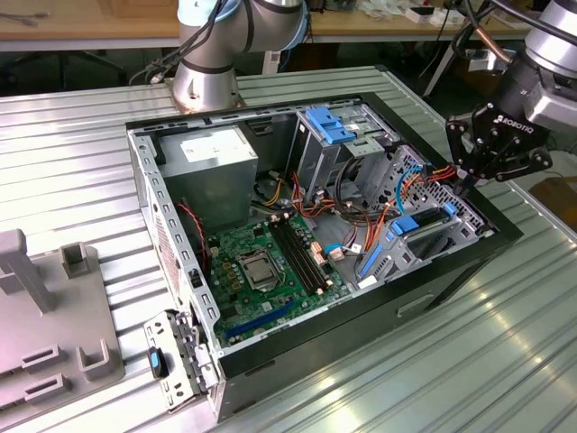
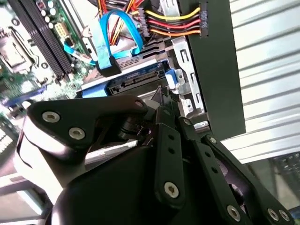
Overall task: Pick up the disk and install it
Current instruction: 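Insert the first disk wire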
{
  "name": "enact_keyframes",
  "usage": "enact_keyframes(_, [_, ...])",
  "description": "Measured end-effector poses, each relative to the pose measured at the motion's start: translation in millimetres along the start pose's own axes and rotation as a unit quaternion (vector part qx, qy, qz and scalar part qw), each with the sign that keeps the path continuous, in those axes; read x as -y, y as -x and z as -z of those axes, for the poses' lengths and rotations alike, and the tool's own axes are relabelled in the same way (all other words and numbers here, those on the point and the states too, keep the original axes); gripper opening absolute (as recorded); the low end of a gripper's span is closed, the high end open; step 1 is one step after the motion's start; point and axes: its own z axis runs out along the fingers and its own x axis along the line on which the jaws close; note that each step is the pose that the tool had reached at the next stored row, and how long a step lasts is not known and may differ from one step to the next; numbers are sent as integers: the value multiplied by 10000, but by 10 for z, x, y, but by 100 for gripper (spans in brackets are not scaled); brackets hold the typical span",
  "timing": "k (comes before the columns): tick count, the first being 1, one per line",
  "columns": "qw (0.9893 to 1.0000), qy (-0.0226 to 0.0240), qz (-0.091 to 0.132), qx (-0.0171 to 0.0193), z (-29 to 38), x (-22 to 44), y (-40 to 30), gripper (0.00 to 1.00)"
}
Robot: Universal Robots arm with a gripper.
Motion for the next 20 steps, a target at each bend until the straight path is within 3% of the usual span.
enact_keyframes(3, [10000,-2,70,0,0,54,34,11])
enact_keyframes(7, [10000,-2,96,-1,3,169,133,11])
enact_keyframes(10, [9998,-3,194,-2,4,200,167,11])
enact_keyframes(13, [9984,-9,570,-6,-1,204,170,11])
enact_keyframes(20, [9926,-20,1213,-11,-8,220,156,11])
